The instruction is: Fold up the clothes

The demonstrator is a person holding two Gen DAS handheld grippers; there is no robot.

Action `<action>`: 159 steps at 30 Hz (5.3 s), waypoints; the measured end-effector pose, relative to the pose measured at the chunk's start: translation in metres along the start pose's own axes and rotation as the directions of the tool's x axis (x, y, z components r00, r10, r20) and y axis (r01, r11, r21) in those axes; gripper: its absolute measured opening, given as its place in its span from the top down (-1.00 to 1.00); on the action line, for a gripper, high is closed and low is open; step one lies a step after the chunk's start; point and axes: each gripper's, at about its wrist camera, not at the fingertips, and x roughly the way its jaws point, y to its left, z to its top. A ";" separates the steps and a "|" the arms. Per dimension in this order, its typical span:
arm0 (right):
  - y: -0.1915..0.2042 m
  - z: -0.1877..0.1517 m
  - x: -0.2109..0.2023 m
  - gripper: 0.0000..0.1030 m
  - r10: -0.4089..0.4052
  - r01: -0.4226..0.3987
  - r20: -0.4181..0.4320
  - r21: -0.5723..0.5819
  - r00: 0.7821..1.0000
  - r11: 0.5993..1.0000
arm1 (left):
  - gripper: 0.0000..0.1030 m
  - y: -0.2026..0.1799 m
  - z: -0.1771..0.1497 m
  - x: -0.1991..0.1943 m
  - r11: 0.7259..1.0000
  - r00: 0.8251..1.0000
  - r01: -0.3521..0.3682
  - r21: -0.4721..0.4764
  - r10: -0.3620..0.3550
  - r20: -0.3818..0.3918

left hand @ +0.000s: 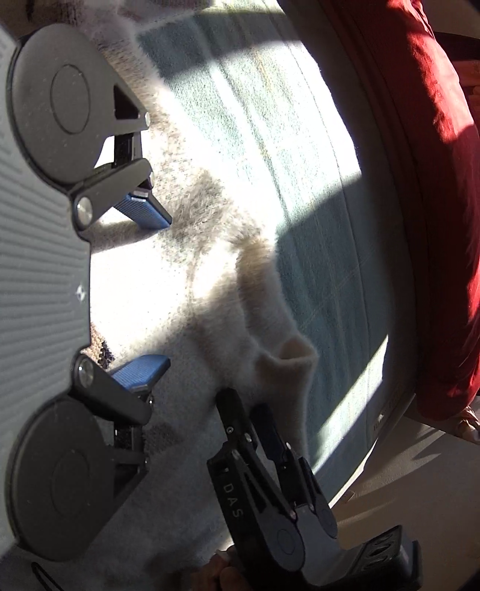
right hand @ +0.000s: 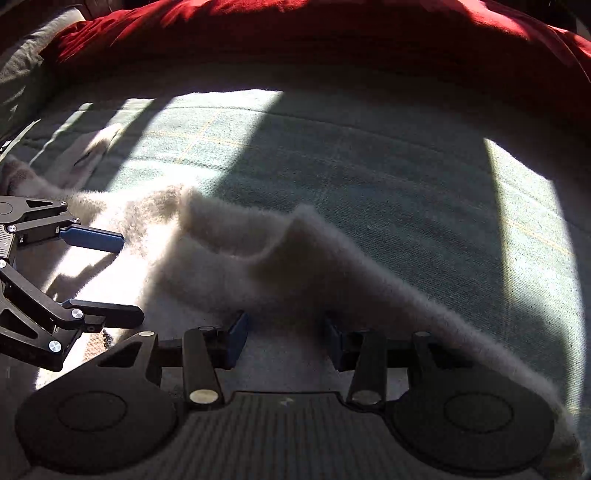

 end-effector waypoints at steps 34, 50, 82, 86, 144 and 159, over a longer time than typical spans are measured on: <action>0.027 -0.112 -0.017 -1.00 -0.159 0.157 0.115 0.026 0.981 0.987 | -0.64 -0.058 -0.069 -0.038 0.982 0.982 -0.186 0.027 0.187 -0.034; 0.063 -0.250 -0.096 -1.00 -0.056 0.058 0.013 -0.226 0.998 0.972 | -0.65 -0.087 -0.184 -0.125 0.981 0.978 -0.149 0.122 0.164 -0.128; 0.078 -0.265 -0.098 -1.00 -0.035 0.033 -0.003 -0.236 0.999 0.971 | -0.92 -0.073 -0.185 -0.117 0.994 0.981 -0.060 0.091 0.076 -0.181; 0.071 -0.291 -0.117 -1.00 -0.057 0.048 -0.040 -0.204 0.998 0.978 | -0.94 -0.075 -0.188 -0.122 0.994 0.973 -0.080 0.073 0.094 -0.211; -0.266 -0.368 -0.211 0.68 -0.312 0.086 0.049 0.911 0.949 0.404 | -0.91 -0.220 -0.062 -0.025 0.859 0.954 0.233 0.457 -0.109 -0.280; -0.321 -0.273 -0.261 0.86 -0.532 0.328 0.069 0.718 0.844 0.614 | -0.91 -0.222 -0.051 -0.028 0.872 0.960 0.223 0.437 -0.117 -0.255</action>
